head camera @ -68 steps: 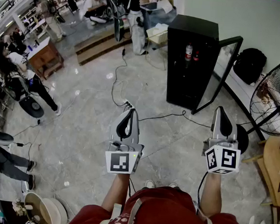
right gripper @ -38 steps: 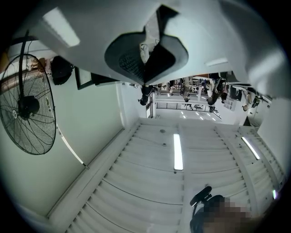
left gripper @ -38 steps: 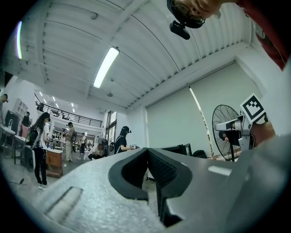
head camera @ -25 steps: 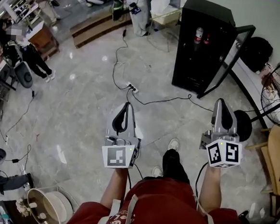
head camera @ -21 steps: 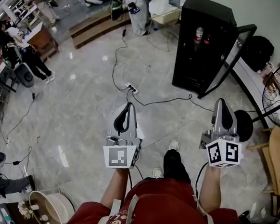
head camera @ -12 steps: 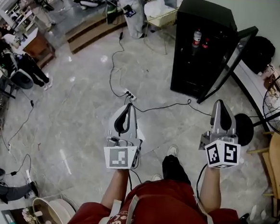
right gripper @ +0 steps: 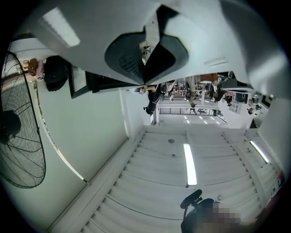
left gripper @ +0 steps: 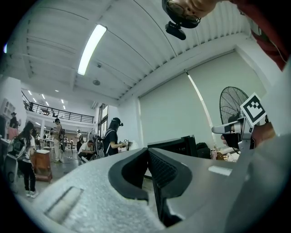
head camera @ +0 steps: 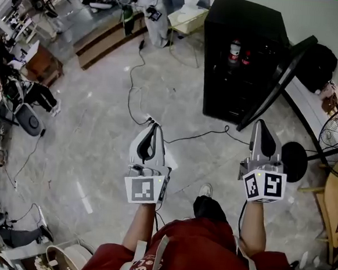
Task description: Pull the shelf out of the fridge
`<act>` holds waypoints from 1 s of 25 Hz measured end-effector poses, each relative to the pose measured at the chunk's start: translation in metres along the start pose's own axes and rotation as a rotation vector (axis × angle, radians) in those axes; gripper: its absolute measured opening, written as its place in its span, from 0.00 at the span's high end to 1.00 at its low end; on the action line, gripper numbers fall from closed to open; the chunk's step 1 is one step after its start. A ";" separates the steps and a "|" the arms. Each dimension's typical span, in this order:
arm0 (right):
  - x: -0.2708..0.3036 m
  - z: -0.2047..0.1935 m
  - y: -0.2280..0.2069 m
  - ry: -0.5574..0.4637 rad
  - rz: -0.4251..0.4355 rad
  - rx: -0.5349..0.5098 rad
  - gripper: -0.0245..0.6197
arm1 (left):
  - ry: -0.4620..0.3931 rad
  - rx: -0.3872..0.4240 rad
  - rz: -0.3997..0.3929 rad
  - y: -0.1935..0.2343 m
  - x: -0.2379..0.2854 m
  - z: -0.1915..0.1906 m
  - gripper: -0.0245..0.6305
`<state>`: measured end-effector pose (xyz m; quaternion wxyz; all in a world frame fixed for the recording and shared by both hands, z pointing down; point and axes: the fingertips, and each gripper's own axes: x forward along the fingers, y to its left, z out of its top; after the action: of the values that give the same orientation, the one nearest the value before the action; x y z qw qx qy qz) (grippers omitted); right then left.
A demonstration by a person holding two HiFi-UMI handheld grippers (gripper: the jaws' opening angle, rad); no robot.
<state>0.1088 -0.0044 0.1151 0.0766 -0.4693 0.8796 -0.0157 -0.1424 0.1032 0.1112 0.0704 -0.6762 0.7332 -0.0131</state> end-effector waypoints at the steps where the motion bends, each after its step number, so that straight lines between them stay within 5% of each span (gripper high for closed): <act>1: 0.007 -0.003 -0.008 0.002 -0.005 0.002 0.97 | 0.001 0.004 -0.006 -0.004 0.012 -0.001 0.97; 11: 0.065 -0.022 -0.069 0.006 -0.027 0.027 0.97 | 0.019 0.055 -0.063 -0.042 0.107 -0.010 0.97; 25: 0.096 -0.031 -0.093 0.005 -0.071 -0.010 0.97 | 0.011 0.040 -0.160 -0.068 0.176 -0.024 0.97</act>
<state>0.1280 -0.1370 0.1435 0.0716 -0.5003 0.8627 -0.0152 -0.0908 -0.0789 0.1275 0.0784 -0.7309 0.6769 -0.0370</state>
